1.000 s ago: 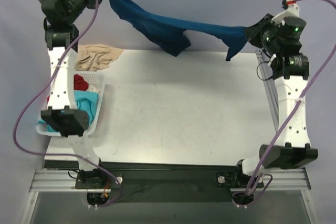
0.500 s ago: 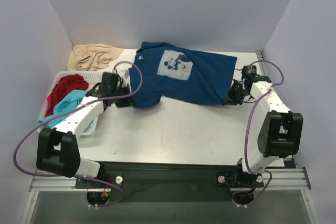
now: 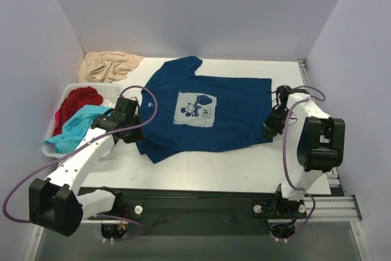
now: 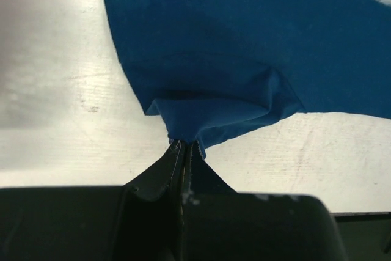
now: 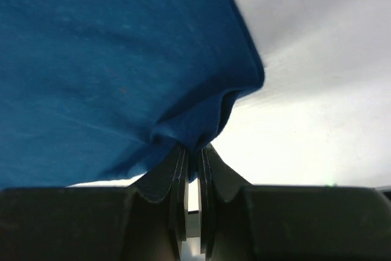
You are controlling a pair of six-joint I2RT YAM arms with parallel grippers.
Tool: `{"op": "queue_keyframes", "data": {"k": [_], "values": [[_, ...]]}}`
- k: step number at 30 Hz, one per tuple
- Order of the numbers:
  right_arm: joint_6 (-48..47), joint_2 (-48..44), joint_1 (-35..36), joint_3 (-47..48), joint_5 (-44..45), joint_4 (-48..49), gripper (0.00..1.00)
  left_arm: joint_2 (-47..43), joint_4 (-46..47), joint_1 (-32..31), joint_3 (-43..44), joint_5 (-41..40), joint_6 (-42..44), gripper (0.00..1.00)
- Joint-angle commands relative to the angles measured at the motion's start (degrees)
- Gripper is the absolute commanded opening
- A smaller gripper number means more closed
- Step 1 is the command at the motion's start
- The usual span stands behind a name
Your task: Fold and stack the t-shirts
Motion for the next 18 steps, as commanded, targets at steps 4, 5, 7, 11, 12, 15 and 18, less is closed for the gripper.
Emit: {"op": "queue_keyframes", "data": {"k": [4, 5, 7, 11, 12, 15, 18], "values": [[1.72, -0.67, -0.05, 0.89, 5.31, -6.54, 0.0, -1.83, -4.79, -0.81, 0.25, -3.58, -1.57, 0.0], [1.81, -0.93, 0.04, 0.8, 5.66, -6.63, 0.0, -2.53, -4.71, -0.81, -0.1, -3.76, -1.57, 0.0], [2.16, -1.72, -0.14, 0.8, 7.06, -6.54, 0.0, -3.06, -4.62, -0.81, -0.19, -5.43, -1.66, 0.0], [2.51, -2.08, -0.49, 2.03, 7.94, -6.37, 0.0, -2.19, -2.26, -0.81, 1.38, -6.4, -1.4, 0.0], [2.69, -2.34, -0.58, 2.55, 8.12, -6.1, 0.0, -1.75, -1.9, -0.81, 2.17, -6.4, -1.13, 0.0], [3.04, -2.87, -1.45, 3.0, 8.39, -5.14, 0.0, -0.25, -0.23, -0.81, 2.97, -6.84, -0.52, 0.0], [3.31, -2.96, -2.77, 3.44, 7.95, -3.91, 0.0, 1.68, 1.79, -0.81, 4.11, -7.19, -0.08, 0.0]]}}
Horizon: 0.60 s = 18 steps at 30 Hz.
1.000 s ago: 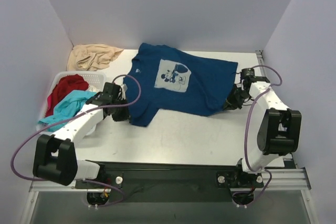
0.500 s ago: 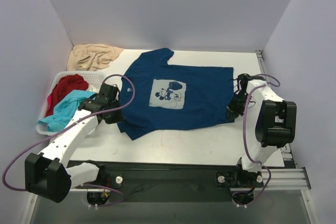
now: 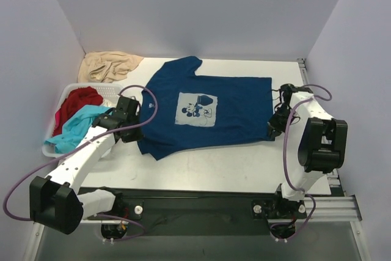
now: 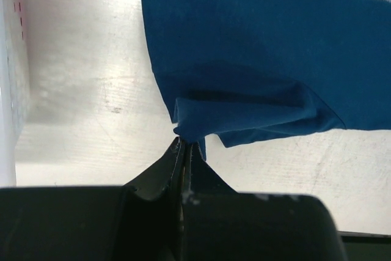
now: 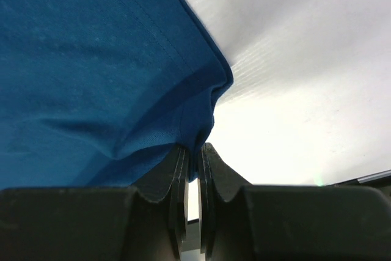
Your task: Fold and stack the t-shirts
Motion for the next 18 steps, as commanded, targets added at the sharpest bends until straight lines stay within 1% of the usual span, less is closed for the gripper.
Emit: {"op": "queue_keyframes", "data": {"k": [1, 13, 18], "values": [[1.4, -2.43, -1.83, 2.25, 2.05, -1.15, 0.0, 1.84, 5.03, -0.14, 4.13, -1.81, 0.58, 0.0], [1.14, 0.73, -3.42, 5.95, -1.64, 5.88, 0.0, 8.43, 14.96, -0.05, 9.5, -3.49, 2.77, 0.0], [1.05, 2.92, -3.51, 7.61, -2.7, 7.64, 0.0, 11.15, 17.42, 0.04, 11.6, -3.57, 4.26, 0.0]]}}
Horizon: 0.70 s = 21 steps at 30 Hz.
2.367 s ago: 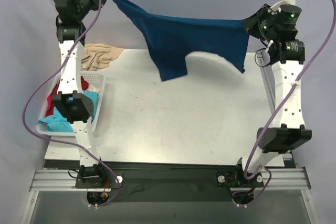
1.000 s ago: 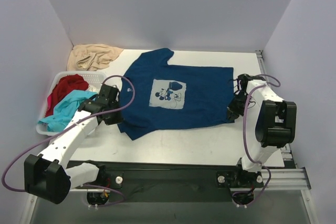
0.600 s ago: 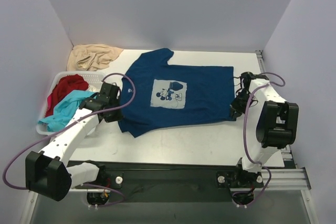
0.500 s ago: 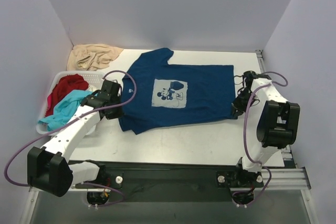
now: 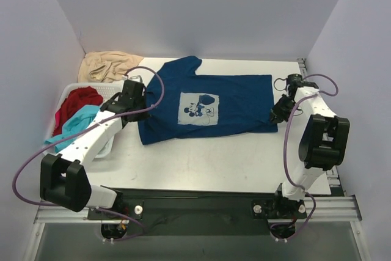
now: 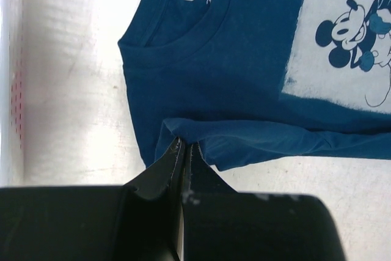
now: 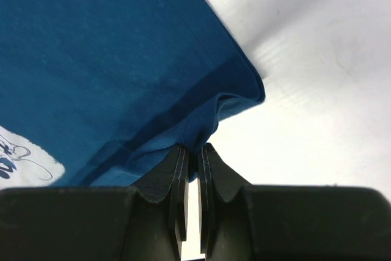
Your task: Fold and stack the t-shirts
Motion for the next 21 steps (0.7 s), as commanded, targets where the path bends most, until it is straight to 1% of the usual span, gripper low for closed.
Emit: {"op": "queue_keyframes", "data": {"k": [1, 8, 15, 21], "values": [[0.37, 1.94, -0.47, 2.11, -0.82, 0.23, 0.0, 1.69, 5.32, 0.04, 3.63, -1.34, 2.13, 0.0], [1.25, 4.76, -0.64, 4.83, -1.35, 2.16, 0.0, 6.0, 7.16, 1.35, 7.94, -4.42, 4.59, 0.0], [1.87, 6.43, -0.82, 7.82, -2.4, 2.69, 0.0, 10.57, 10.76, 4.43, 12.07, -3.55, 5.03, 0.0], [1.96, 8.01, -0.82, 8.79, -3.28, 3.48, 0.0, 14.09, 12.61, 5.13, 15.14, -2.05, 5.82, 0.0]]}}
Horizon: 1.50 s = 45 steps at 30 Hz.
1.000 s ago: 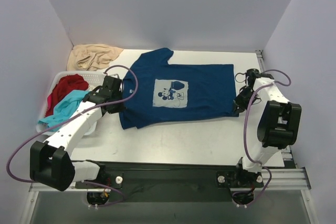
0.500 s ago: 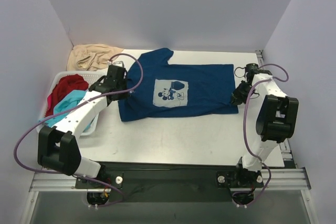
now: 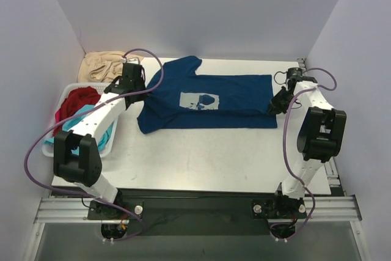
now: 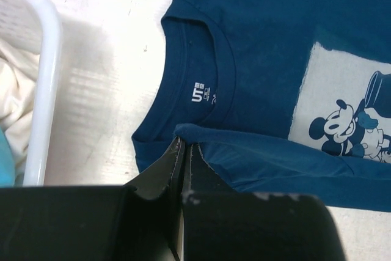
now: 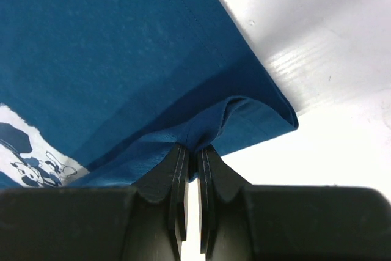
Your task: Fold and stack the t-shirts
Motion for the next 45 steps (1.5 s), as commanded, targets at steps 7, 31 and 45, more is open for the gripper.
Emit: {"op": "queue_keyframes", "data": {"k": [7, 31, 45], "values": [[1.0, 3.89, -0.54, 3.88, -1.21, -0.6, 0.0, 7.78, 4.2, 1.05, 9.79, 1.98, 1.63, 0.0], [-1.89, -0.67, 4.72, 5.91, 2.65, -1.21, 0.45, 21.51, -5.64, 2.55, 26.08, 9.54, 2.33, 0.91], [-3.74, 2.83, 11.42, 0.02, -0.15, -3.15, 0.43, 8.92, -11.79, 1.14, 4.35, 12.37, 1.98, 0.87]]}}
